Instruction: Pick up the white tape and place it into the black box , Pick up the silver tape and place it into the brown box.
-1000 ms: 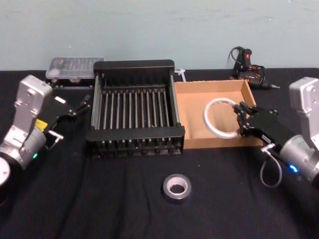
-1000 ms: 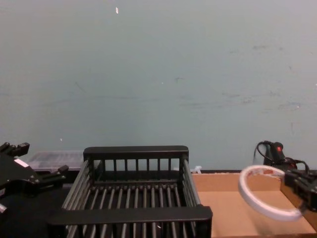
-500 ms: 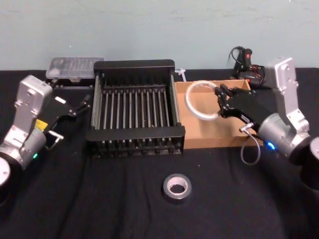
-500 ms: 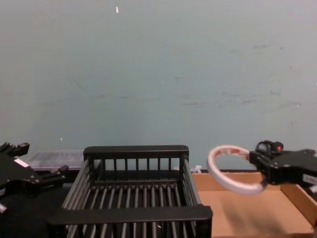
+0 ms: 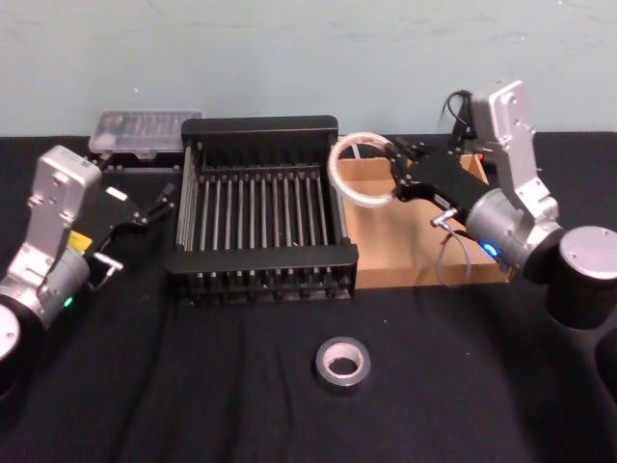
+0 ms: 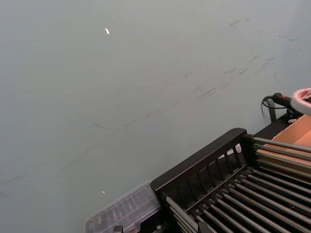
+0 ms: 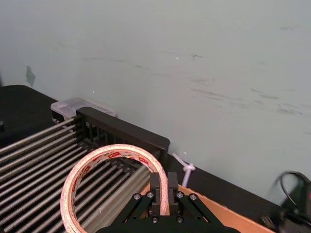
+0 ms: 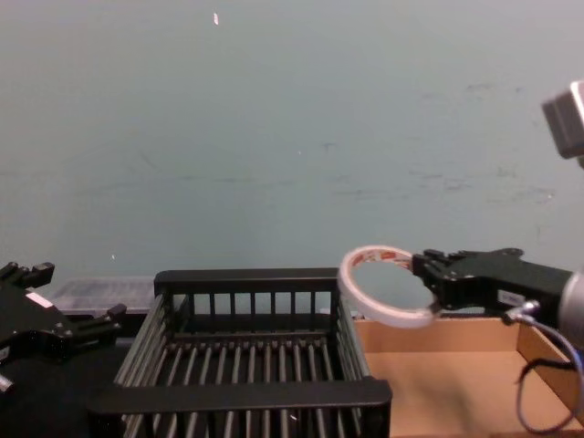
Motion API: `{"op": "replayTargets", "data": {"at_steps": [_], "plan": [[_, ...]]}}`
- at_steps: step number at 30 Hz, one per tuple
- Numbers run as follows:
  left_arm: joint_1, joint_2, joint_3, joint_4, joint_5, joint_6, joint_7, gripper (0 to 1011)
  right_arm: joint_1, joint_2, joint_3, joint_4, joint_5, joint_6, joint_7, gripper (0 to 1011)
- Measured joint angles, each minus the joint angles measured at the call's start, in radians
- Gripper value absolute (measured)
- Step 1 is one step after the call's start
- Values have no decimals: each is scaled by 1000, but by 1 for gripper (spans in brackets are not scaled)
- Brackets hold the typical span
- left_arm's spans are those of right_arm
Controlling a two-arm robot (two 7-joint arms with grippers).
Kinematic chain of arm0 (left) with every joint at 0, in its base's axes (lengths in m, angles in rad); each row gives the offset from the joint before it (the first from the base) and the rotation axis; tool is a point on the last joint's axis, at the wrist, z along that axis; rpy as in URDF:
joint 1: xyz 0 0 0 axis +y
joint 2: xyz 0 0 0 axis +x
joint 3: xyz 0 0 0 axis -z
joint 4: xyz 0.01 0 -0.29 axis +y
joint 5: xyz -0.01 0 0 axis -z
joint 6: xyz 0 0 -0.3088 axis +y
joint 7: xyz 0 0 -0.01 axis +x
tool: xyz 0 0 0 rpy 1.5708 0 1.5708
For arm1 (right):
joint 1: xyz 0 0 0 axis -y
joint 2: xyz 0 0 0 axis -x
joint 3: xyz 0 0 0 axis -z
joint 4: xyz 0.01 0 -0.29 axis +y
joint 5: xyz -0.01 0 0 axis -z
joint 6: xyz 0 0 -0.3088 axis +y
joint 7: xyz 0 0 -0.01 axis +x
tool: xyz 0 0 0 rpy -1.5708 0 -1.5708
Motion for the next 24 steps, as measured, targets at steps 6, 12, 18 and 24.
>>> {"op": "replayTargets", "data": {"at_steps": [6, 12, 18, 24], "plan": [[0, 0, 0, 0, 0, 0, 0, 1001, 42, -27, -20, 53, -9, -13, 5, 95], [0, 0, 0, 0, 0, 0, 0, 1001, 90, -57, -41, 118, -22, -30, 12, 95], [0, 0, 0, 0, 0, 0, 0, 1001, 132, -81, -57, 178, -34, -46, 18, 95], [0, 0, 0, 0, 0, 0, 0, 1001, 166, -101, -75, 224, -47, -59, 29, 95]]}}
